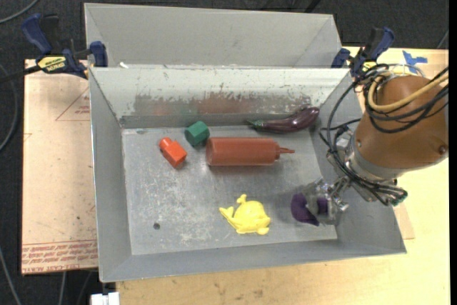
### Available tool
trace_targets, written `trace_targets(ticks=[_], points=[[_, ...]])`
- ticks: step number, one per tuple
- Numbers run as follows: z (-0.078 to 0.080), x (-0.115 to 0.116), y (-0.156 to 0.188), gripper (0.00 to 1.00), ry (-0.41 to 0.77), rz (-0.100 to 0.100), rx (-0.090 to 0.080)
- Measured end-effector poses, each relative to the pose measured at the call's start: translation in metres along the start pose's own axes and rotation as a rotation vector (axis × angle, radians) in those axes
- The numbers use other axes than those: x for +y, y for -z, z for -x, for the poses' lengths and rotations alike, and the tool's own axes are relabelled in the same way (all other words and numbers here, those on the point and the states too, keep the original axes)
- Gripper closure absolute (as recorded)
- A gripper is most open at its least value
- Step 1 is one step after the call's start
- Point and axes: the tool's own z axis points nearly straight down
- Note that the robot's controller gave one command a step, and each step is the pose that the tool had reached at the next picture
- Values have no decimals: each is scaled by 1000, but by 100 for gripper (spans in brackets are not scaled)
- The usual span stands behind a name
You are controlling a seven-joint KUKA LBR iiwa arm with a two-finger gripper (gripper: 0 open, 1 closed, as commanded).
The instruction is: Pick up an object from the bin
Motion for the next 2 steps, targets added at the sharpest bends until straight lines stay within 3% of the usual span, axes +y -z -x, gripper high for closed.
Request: trace_targets(ticks=[1,2], points=[[0,0,0,100,0,0,0],[1,2,58,0,97,-2,-4]])
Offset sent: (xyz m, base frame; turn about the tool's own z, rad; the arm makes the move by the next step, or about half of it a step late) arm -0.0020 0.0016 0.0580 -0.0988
